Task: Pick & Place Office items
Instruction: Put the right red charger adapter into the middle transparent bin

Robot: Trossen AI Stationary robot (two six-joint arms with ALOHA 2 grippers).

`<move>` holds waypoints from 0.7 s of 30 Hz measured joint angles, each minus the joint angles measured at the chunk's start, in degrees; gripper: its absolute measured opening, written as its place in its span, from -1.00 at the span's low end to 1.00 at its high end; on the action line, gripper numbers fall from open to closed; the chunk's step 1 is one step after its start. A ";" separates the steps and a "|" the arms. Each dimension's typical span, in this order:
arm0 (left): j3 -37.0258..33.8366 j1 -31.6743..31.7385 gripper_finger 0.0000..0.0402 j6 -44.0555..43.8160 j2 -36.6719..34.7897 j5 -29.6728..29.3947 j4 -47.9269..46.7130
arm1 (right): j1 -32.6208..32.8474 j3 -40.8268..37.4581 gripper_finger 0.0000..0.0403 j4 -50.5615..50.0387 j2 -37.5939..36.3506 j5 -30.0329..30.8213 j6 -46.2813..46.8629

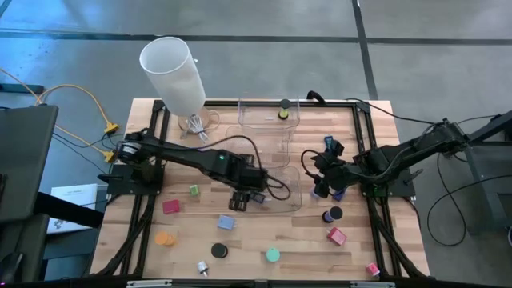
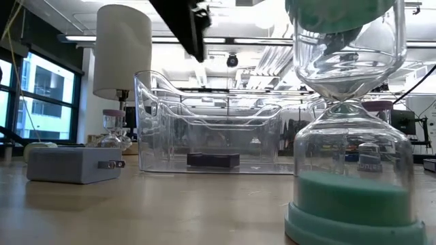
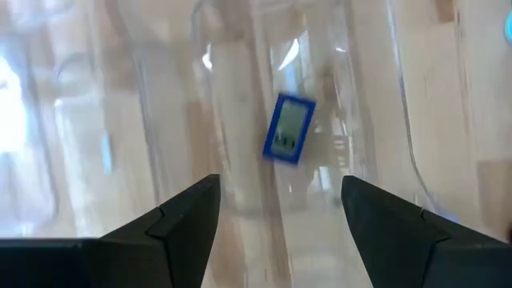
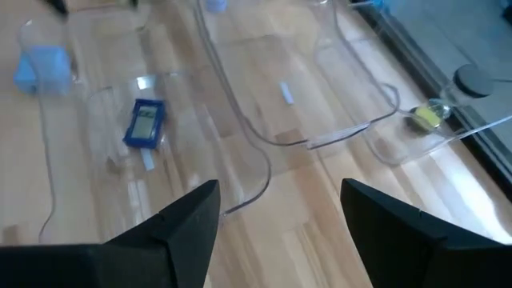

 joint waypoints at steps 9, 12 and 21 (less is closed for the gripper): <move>0.00 -1.90 0.27 -11.47 -5.62 -4.52 -10.87 | 0.00 0.00 0.24 -0.30 0.00 -7.60 0.28; 0.00 -3.09 0.27 -13.38 -6.17 -4.40 -12.71 | 0.00 0.00 0.24 -1.71 -0.26 -7.60 0.30; 0.00 -7.24 0.27 -20.77 -6.25 -3.99 -18.42 | 0.00 0.00 0.24 -5.40 -1.84 -6.23 1.76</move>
